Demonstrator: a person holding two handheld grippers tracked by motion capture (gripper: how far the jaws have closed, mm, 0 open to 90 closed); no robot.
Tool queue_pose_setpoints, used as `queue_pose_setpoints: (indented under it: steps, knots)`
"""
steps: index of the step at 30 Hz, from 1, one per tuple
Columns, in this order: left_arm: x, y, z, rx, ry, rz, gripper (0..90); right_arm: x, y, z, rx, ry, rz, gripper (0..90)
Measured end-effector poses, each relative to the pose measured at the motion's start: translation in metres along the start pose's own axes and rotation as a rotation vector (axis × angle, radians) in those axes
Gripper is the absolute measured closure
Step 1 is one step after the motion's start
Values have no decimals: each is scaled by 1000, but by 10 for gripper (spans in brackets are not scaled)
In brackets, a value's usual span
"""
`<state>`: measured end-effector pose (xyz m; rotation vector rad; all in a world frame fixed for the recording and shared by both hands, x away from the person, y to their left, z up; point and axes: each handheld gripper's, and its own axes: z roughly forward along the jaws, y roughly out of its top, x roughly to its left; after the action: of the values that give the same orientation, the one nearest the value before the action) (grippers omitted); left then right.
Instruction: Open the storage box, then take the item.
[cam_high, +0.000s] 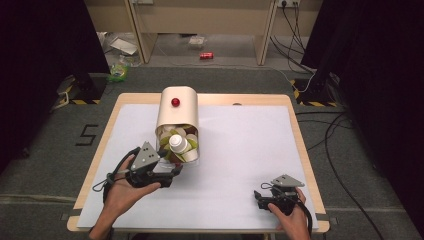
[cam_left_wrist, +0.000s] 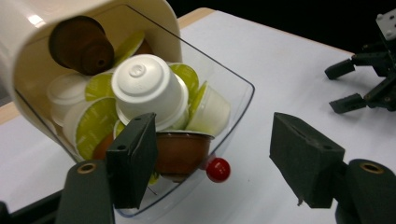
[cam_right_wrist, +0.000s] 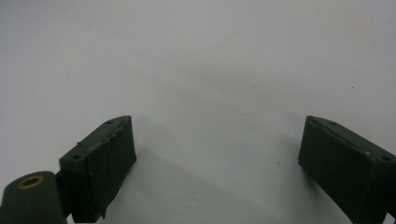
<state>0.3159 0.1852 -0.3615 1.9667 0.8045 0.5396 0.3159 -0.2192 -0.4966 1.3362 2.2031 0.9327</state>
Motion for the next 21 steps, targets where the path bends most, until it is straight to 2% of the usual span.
queue_pose_setpoints:
  steps: [9, 12, 21]
  knots:
    - [9, 7, 1, -21, 34, -21, 295, 0, 0, 0, -1, 4, 0, 105]
    - [13, 9, 8, -17, 52, -22, 294, 0, 0, 0, -1, 4, 0, 104]
    - [18, 11, 20, -5, 69, -33, 294, 0, 0, 0, -1, 3, -1, 103]
